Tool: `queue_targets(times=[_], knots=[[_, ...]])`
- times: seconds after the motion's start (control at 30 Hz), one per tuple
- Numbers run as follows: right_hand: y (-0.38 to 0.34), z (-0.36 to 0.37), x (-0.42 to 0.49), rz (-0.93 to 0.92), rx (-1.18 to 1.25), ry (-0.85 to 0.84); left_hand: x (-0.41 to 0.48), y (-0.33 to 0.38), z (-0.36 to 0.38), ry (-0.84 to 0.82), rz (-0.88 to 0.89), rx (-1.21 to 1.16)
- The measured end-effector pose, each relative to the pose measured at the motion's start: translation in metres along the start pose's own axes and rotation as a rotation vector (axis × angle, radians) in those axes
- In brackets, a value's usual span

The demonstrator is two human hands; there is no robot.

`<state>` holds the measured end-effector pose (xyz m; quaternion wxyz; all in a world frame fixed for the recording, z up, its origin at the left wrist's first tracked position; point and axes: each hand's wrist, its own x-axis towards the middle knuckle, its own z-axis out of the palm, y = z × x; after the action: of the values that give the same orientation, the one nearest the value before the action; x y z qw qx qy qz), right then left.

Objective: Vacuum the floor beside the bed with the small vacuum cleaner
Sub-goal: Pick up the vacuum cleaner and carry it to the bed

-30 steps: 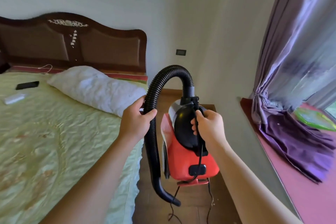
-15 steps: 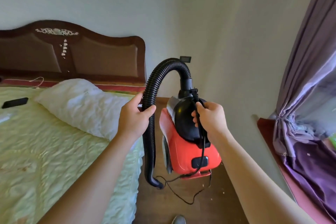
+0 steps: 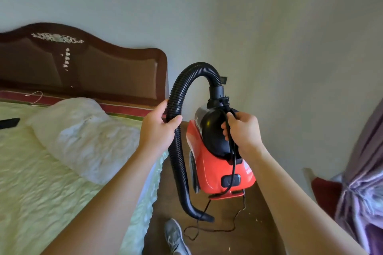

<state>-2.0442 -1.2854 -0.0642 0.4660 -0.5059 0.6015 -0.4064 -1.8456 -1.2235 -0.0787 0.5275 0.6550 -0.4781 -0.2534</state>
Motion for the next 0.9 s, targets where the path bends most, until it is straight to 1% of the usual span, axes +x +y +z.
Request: queue_targets(times=[0.27, 0.53, 0.77, 0.9], knots=[[-0.024, 0.039, 0.129, -0.010, -0.033, 0.008, 0.135, -0.029, 0.034, -0.016, -0.005, -0.033], [-0.054, 0.065, 0.221, -0.028, -0.049, -0.007, 0.232, -0.028, 0.048, -0.017, 0.015, -0.030], [-0.072, 0.087, 0.288, -0.047, -0.028, -0.102, 0.281, -0.028, 0.055, 0.075, 0.051, 0.034], [-0.072, 0.105, 0.330, -0.052, -0.026, -0.210, 0.304, -0.032, 0.062, 0.153, -0.003, 0.054]])
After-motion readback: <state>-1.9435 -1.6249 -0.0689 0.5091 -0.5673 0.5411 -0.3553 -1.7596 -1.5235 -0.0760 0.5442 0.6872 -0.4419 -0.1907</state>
